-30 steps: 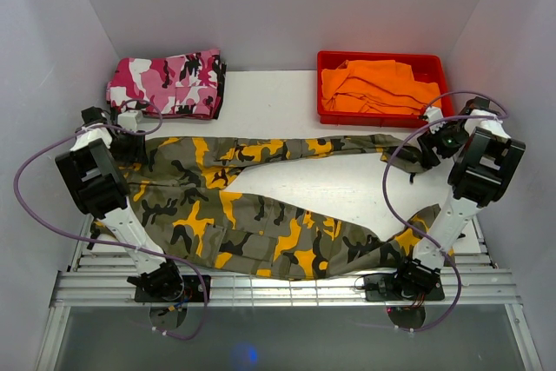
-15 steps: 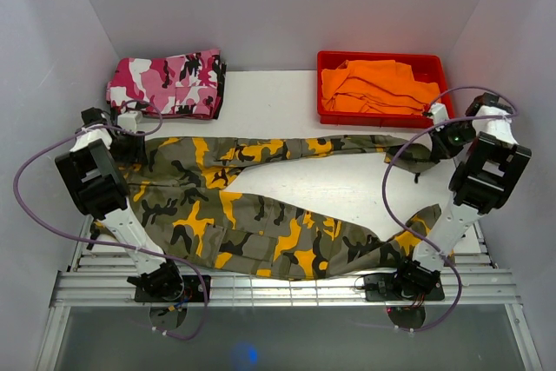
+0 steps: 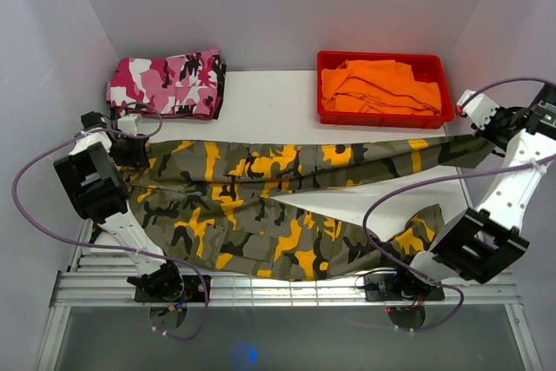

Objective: Fold and stack the trousers
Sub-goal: Flatten the trousers out

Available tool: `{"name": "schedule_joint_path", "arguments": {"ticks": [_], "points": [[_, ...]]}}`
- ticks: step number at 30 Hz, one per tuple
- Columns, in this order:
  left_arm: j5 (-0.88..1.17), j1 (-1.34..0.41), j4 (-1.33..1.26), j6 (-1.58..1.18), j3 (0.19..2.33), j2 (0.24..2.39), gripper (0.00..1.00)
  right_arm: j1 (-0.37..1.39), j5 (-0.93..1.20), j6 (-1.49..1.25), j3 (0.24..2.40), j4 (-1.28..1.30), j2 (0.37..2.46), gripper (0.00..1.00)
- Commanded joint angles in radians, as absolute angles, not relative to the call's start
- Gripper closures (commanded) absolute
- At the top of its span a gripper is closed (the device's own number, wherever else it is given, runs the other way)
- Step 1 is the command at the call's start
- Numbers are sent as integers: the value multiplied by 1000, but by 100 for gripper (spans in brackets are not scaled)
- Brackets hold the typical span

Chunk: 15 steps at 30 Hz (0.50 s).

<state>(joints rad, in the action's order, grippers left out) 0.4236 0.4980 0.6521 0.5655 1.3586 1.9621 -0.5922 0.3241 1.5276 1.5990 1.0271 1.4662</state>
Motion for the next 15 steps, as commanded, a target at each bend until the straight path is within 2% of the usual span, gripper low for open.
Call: {"name": "schedule_joint_path", "arguments": {"ticks": [1,7,13,14,15], "points": [[396,548,634,568,1347,1902,47,-678,313,1712,1546,950,1352,92],[405,561,643,566,1351,1919,49,-687,292,1790,1388,882,1296,92],[431,566,630,572,1350,1908,49,-638,209,1711,1407,812,1494,92],[472,566,638,580,1357,1899,48,-620,187,1675,1423,805,1556,92],[504,566,653,592,1368,1890,40,-611,177,1643,1431,798,1607,92]]}}
